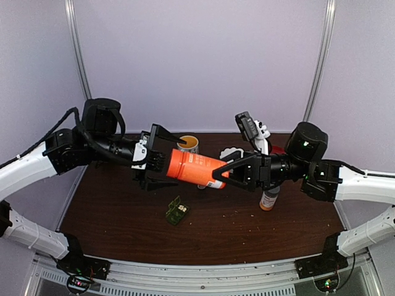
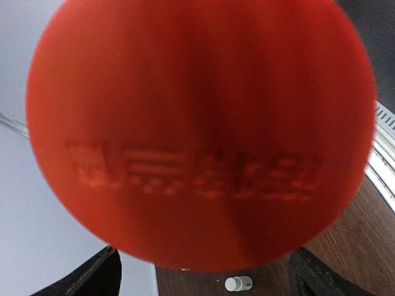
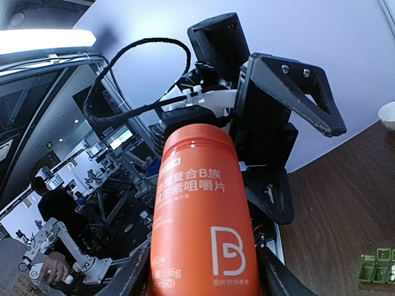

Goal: Sort the pills into containers
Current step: Screw the lid of the pill bottle onto the pill bottle.

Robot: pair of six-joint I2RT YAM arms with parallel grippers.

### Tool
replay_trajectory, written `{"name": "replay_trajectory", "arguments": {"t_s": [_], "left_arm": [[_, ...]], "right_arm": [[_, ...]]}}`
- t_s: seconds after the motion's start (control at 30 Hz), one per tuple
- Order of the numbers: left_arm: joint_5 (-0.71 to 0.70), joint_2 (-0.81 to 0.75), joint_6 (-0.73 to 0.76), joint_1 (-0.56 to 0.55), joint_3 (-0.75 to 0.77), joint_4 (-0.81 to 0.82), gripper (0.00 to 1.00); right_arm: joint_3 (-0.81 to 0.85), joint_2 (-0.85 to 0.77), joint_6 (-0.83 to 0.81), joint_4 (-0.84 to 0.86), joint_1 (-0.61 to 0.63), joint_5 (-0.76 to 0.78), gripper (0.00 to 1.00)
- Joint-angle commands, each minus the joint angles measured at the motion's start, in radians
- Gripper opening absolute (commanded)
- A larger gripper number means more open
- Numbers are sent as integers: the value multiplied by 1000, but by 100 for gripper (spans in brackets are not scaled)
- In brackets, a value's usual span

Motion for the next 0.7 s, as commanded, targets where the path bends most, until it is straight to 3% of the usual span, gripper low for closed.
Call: {"name": "replay_trajectory", "arguments": {"t_s": [0.0,0.27,0.53,0.67], "left_arm": [[-106,-87,-277,6,-88,224,98],[-200,-198,-787,8,-187,363,98],[-79,-92,-1384,17,-78,336,98],[49,-64,-1573,27,-80,412,98]], "right_arm": [[0,-69,-137,-121,-21,4,0],[-18,-195,-416,-286,-28,151,0],[-67,-256,-785,-308,-9,416,0],[-64,-257,-900,-299,28,485,0]]}}
